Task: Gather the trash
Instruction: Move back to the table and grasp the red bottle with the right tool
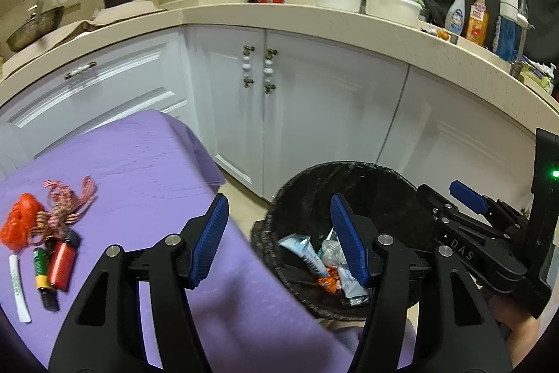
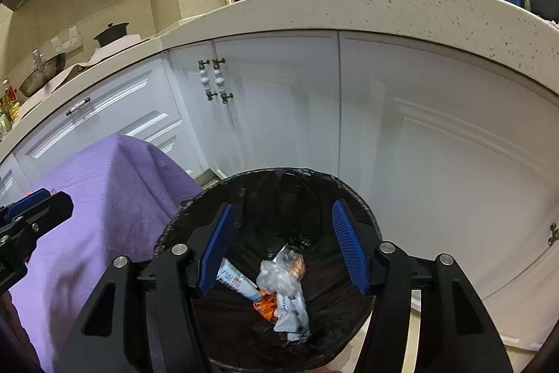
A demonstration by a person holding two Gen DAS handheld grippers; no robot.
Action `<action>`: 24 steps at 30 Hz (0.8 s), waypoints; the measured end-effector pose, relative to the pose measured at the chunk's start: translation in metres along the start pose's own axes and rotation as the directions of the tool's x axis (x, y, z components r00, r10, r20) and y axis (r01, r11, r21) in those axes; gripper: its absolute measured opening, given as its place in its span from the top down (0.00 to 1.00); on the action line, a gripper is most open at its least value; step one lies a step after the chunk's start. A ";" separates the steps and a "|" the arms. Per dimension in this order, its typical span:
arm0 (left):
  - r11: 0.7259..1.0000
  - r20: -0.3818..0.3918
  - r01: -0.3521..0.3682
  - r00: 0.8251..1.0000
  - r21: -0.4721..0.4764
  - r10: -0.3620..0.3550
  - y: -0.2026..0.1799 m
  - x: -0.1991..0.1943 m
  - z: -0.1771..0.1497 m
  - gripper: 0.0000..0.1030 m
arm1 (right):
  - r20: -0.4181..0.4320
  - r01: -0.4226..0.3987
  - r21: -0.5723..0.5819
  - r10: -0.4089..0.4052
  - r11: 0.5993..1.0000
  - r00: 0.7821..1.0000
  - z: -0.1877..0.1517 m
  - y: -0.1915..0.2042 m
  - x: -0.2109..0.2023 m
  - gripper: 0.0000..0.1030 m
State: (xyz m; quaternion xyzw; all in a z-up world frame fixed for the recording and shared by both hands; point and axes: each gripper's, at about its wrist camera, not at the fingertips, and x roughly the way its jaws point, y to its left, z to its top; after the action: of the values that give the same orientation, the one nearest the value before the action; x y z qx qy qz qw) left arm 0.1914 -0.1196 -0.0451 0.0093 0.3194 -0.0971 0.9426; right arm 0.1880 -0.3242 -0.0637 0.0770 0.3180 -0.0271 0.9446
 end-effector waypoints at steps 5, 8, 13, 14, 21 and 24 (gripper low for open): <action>0.998 0.013 -0.044 0.999 -0.050 0.045 0.029 -0.020 -0.006 0.42 | 0.006 -0.039 -0.023 0.039 0.999 0.999 0.000 0.023 -0.009 0.44; 0.993 0.018 -0.082 0.996 -0.084 0.084 0.052 -0.033 -0.011 0.43 | 0.006 -0.073 -0.046 0.074 0.996 0.997 -0.001 0.045 -0.014 0.44; 0.978 0.022 -0.150 0.988 -0.144 0.154 0.094 -0.058 -0.023 0.42 | -0.003 -0.133 -0.083 0.133 0.988 0.991 -0.004 0.080 -0.019 0.44; 0.973 0.020 -0.169 0.984 -0.156 0.174 0.104 -0.064 -0.026 0.42 | -0.006 -0.148 -0.092 0.148 0.985 0.989 -0.005 0.089 -0.020 0.44; 0.925 -0.004 -0.293 0.954 -0.244 0.301 0.169 -0.100 -0.051 0.41 | -0.036 -0.244 -0.158 0.242 0.957 0.970 -0.014 0.150 -0.025 0.44; 0.898 -0.023 -0.337 0.938 -0.284 0.345 0.195 -0.112 -0.063 0.41 | -0.053 -0.283 -0.194 0.278 0.939 0.959 -0.018 0.178 -0.027 0.44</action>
State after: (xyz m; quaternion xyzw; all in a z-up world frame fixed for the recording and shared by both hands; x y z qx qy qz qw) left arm 0.1032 0.0970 -0.0363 -0.0712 0.3104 0.1162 0.9408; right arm 0.1740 -0.1456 -0.0389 0.0269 0.3167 0.1407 0.9376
